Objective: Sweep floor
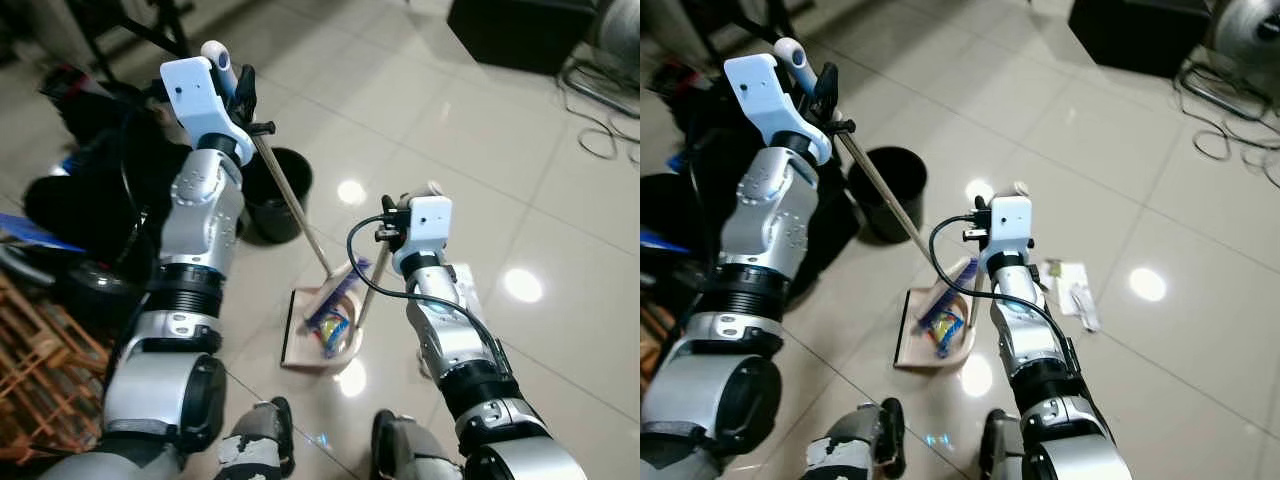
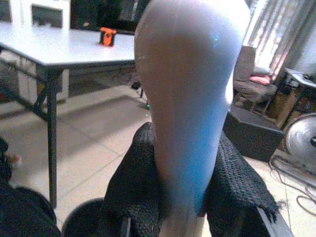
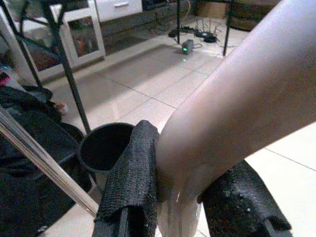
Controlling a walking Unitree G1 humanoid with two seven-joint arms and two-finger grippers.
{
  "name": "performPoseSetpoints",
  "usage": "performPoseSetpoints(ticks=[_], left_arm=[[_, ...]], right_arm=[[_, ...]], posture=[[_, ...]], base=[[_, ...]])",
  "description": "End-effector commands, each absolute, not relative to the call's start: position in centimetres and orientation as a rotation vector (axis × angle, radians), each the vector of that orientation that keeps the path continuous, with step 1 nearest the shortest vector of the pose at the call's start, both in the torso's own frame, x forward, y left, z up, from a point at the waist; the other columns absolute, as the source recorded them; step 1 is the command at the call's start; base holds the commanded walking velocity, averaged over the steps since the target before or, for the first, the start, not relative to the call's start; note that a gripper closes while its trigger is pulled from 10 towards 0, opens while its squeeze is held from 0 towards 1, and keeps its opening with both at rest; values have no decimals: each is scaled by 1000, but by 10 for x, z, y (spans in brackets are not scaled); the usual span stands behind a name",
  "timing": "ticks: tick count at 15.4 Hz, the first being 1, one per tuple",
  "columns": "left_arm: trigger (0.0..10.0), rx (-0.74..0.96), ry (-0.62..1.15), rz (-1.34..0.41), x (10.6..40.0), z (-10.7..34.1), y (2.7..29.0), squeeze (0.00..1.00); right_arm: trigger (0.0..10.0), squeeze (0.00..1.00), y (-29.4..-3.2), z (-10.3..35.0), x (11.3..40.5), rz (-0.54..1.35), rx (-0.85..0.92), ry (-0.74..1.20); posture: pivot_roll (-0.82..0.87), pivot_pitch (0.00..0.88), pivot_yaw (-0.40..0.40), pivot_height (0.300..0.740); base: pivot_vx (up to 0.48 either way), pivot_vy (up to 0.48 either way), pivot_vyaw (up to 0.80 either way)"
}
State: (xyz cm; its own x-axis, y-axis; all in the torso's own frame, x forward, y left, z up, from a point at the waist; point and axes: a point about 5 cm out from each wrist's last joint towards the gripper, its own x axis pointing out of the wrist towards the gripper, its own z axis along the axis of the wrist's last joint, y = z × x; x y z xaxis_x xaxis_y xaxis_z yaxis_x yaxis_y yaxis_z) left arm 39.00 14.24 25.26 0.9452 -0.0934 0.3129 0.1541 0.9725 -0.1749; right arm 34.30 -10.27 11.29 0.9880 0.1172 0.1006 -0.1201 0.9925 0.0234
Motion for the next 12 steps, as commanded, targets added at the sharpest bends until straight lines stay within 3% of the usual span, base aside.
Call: performPoseSetpoints(ticks=[1,7,12], left_arm=[[10000,-189,-358,-173,387,270,144,0],[10000,-27,-409,-166,381,296,185,0],[10000,72,-326,-64,363,290,227,0]], right_arm=[[10000,0,-110,122,343,103,56,-139],[10000,0,-137,130,335,69,74,-139],[10000,0,-178,160,318,19,56,-136]], posture=[[99,74,41,740],[107,38,48,740],[82,34,55,740]], base=[[0,0,0],[0,0,0],[0,0,0]])
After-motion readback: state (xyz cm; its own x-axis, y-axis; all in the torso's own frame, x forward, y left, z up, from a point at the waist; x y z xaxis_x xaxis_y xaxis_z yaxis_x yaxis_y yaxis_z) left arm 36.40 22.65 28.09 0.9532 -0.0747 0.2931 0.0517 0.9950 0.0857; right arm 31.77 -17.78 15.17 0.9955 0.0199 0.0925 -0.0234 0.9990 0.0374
